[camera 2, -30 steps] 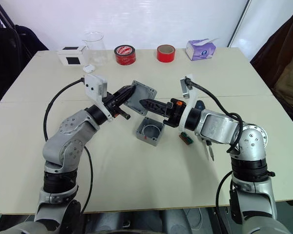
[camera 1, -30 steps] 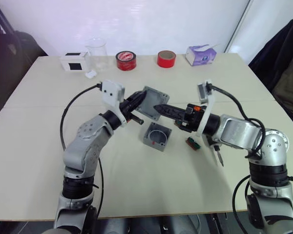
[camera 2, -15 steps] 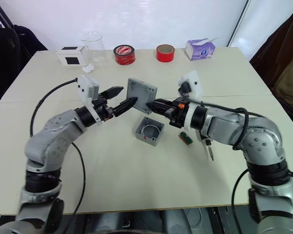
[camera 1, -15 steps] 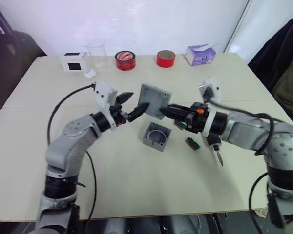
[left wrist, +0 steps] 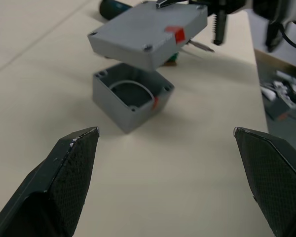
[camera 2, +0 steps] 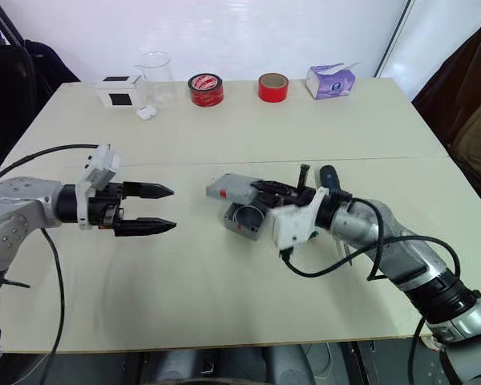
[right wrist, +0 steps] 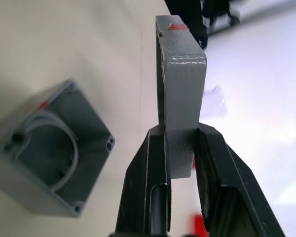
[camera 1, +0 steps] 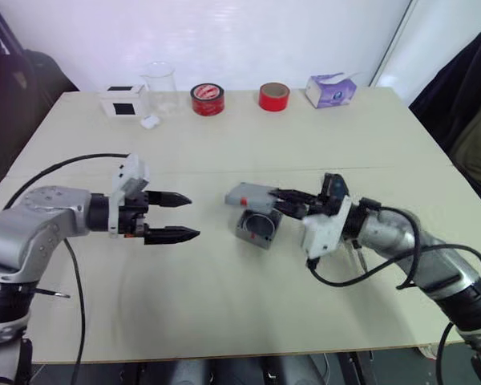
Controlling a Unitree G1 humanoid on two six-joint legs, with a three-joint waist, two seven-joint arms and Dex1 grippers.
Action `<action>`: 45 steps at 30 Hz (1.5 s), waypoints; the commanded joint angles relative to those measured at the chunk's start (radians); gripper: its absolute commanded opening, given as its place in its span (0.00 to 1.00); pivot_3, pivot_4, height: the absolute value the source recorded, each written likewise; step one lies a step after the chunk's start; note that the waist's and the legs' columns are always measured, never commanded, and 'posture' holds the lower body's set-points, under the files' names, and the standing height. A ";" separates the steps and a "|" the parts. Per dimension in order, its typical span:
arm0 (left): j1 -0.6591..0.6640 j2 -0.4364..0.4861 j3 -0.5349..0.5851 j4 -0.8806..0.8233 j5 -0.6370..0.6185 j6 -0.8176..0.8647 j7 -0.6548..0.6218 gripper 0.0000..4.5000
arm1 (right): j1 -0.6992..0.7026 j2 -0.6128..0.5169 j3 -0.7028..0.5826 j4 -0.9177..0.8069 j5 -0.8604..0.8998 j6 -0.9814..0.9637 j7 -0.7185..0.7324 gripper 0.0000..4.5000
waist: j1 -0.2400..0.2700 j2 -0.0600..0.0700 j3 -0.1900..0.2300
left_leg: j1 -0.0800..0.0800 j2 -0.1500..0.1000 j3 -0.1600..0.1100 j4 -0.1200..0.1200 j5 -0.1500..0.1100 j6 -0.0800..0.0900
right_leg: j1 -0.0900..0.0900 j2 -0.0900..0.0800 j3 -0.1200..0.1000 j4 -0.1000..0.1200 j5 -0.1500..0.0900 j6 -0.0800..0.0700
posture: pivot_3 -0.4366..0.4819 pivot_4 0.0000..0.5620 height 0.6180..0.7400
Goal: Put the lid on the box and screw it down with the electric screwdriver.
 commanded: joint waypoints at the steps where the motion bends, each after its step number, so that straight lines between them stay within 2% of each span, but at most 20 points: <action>1: -0.023 0.020 -0.003 0.009 0.015 -0.036 -0.033 1.00 | 0.012 0.045 -0.043 0.041 -0.185 -0.103 -0.154 0.04 | -0.002 0.000 0.000 | 0.000 0.000 0.000 0.000 0.000 0.000 | 0.000 0.000 0.000 0.000 0.000 0.000 | 0.48 0.27 1.00; 10: -0.022 0.019 -0.006 0.015 0.042 -0.054 -0.045 1.00 | 0.085 0.125 -0.065 0.076 -0.415 -0.050 -0.298 0.04 | -0.003 0.000 0.000 | 0.000 0.000 0.000 0.000 0.000 0.000 | -0.001 0.001 0.001 0.002 0.000 0.000 | 0.48 0.27 1.00; 31: -0.016 0.009 -0.008 0.005 0.055 -0.062 -0.043 1.00 | 0.100 0.111 -0.045 0.169 -0.495 -0.091 -0.378 0.04 | -0.003 0.000 0.000 | 0.000 0.000 0.000 0.000 0.000 0.000 | -0.001 0.001 0.002 0.003 0.000 0.000 | 0.48 0.27 1.00; 45: -0.039 -0.027 -0.040 0.004 0.064 -0.068 -0.014 1.00 | 0.060 0.108 -0.019 0.261 -0.571 -0.124 -0.450 0.04 | -0.003 0.000 0.000 | 0.002 0.000 0.000 0.000 0.000 -0.001 | 0.000 0.001 0.002 0.004 0.000 0.000 | 0.48 0.27 1.00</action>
